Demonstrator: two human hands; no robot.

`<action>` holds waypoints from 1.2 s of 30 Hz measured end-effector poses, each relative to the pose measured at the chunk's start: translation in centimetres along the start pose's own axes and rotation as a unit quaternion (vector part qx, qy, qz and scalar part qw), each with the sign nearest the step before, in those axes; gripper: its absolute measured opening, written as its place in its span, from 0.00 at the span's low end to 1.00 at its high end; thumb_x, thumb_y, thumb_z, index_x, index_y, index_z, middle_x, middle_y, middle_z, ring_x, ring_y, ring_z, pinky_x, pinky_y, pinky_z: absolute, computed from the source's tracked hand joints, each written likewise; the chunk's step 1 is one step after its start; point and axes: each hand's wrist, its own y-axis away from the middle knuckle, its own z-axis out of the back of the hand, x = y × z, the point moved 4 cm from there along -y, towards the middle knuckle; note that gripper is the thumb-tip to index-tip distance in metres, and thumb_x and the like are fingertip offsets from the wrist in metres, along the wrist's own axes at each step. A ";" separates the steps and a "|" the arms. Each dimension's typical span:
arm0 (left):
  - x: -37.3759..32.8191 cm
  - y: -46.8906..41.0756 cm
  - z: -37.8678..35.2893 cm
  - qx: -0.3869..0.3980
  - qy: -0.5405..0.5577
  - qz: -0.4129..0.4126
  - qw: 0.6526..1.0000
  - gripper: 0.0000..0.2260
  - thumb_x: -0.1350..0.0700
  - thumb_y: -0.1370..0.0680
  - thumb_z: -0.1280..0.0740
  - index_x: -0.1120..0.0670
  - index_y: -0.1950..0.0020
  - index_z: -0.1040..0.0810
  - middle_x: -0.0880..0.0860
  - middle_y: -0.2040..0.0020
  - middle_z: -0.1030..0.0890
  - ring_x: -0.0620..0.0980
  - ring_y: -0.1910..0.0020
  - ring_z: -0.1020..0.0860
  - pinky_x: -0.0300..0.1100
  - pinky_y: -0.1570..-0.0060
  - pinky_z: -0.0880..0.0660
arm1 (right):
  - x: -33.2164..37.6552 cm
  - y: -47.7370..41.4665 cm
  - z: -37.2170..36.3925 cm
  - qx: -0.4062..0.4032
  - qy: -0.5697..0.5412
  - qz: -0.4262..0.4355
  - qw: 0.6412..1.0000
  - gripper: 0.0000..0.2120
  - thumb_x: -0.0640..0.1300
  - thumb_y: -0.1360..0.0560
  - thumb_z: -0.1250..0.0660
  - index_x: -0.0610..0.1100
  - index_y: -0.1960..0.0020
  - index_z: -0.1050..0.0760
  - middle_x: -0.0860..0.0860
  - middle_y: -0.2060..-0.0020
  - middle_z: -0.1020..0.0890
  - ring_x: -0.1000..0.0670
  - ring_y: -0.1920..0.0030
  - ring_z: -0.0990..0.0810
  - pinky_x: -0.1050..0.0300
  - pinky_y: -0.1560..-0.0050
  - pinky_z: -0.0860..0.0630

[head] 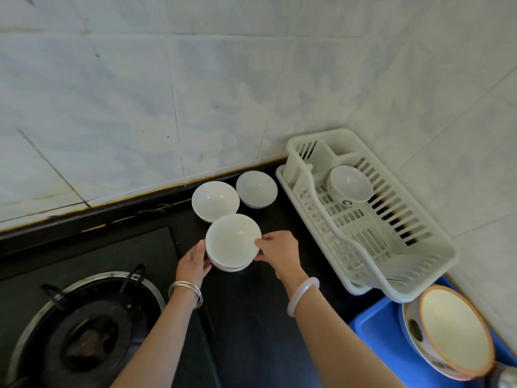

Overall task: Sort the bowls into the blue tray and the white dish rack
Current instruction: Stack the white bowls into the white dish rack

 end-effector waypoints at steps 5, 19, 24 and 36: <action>0.2 -0.1 0.1 0.004 -0.006 -0.010 1.000 0.11 0.56 0.22 0.37 0.54 0.40 0.25 0.54 0.42 0.23 0.53 0.43 0.25 0.45 0.45 0.28 | -0.6 -0.3 -0.6 -0.008 0.043 -0.014 0.999 0.02 0.39 0.28 0.31 0.44 0.57 0.19 0.49 0.66 0.16 0.52 0.62 0.16 0.52 0.52 0.18; 0.6 -1.0 0.3 0.002 -0.041 0.015 0.999 0.17 0.62 0.24 0.37 0.51 0.36 0.26 0.56 0.37 0.24 0.57 0.39 0.25 0.51 0.41 0.27 | -1.4 -1.6 -0.7 0.060 0.014 -0.040 0.997 0.07 0.40 0.28 0.30 0.49 0.55 0.27 0.48 0.51 0.21 0.49 0.51 0.20 0.53 0.52 0.21; 0.2 -0.5 0.1 0.004 -0.011 0.054 0.998 0.18 0.62 0.23 0.38 0.49 0.34 0.28 0.56 0.36 0.25 0.56 0.44 0.24 0.50 0.48 0.25 | -0.6 -1.2 -1.3 0.186 -0.037 -0.049 0.981 0.27 0.35 0.24 0.36 0.49 0.28 0.36 0.46 0.34 0.28 0.44 0.38 0.25 0.47 0.43 0.23; -2.2 2.8 -3.2 0.033 -0.043 0.006 0.999 0.17 0.62 0.23 0.38 0.47 0.36 0.26 0.52 0.43 0.24 0.55 0.47 0.23 0.46 0.57 0.23 | 0.1 -0.1 2.4 0.121 -0.083 0.021 0.989 0.18 0.50 0.21 0.39 0.48 0.33 0.29 0.48 0.46 0.20 0.48 0.48 0.20 0.51 0.50 0.20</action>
